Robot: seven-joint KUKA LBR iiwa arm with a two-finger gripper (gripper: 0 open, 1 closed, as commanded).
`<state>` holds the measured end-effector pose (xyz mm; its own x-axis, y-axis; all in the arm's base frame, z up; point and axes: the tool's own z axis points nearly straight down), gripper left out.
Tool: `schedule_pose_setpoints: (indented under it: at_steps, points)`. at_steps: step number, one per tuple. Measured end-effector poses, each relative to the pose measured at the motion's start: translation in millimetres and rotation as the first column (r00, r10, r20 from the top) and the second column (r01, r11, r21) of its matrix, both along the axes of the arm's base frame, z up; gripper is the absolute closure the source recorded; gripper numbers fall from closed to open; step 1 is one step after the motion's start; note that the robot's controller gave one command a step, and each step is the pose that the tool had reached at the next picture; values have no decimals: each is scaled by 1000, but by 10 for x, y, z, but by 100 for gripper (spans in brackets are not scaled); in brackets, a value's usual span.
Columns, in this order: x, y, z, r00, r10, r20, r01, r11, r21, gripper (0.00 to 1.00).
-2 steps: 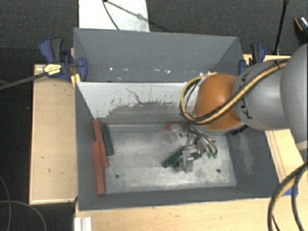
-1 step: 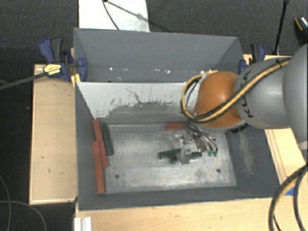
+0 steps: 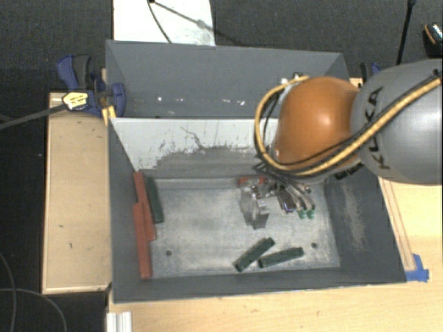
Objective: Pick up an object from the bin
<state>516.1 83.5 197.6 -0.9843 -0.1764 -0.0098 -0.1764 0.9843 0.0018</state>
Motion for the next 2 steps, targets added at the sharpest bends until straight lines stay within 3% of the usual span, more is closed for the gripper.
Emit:
schedule_pose_setpoints:
  at_steps: [1, 2]
  points:
    - [-327, 119, -616, 999, -51, -15, 51, 999, -3, 100]
    - [-304, 111, -584, 999, -53, -8, 53, 999, -2, 0]
